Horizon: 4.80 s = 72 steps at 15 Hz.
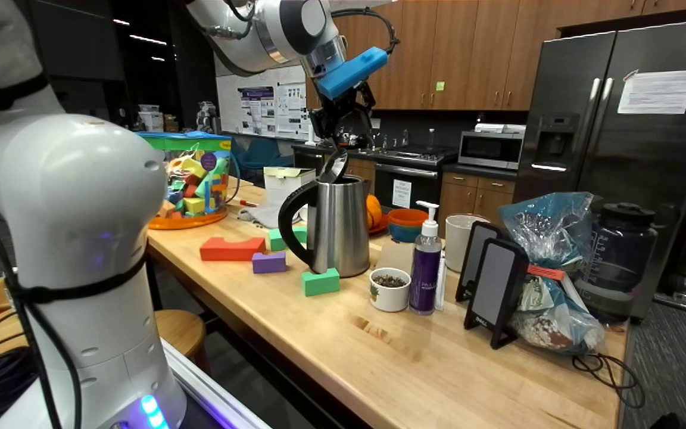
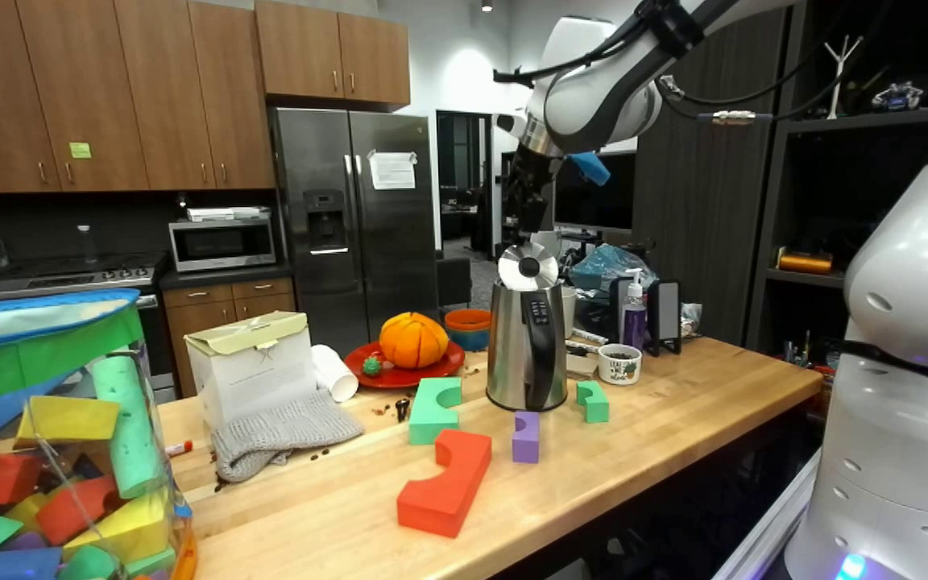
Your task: Open the kettle, then press two buttons
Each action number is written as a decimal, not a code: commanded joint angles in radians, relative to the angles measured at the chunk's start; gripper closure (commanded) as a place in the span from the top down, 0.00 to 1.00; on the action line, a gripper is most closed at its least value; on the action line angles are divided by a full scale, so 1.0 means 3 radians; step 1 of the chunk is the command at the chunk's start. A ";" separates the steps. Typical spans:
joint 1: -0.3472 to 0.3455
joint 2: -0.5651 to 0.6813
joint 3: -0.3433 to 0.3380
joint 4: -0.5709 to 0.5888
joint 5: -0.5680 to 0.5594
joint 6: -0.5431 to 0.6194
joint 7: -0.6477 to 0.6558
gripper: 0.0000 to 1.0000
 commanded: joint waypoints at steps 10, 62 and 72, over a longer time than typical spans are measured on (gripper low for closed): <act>0.0212 -0.1160 0.0077 -0.0232 -0.0025 -0.0929 -0.0176 1.00; 0.0376 -0.0747 0.0658 -0.0857 -0.0651 -0.0532 -0.0366 1.00; 0.0293 -0.0357 0.0694 -0.0873 -0.1017 -0.0248 -0.0363 1.00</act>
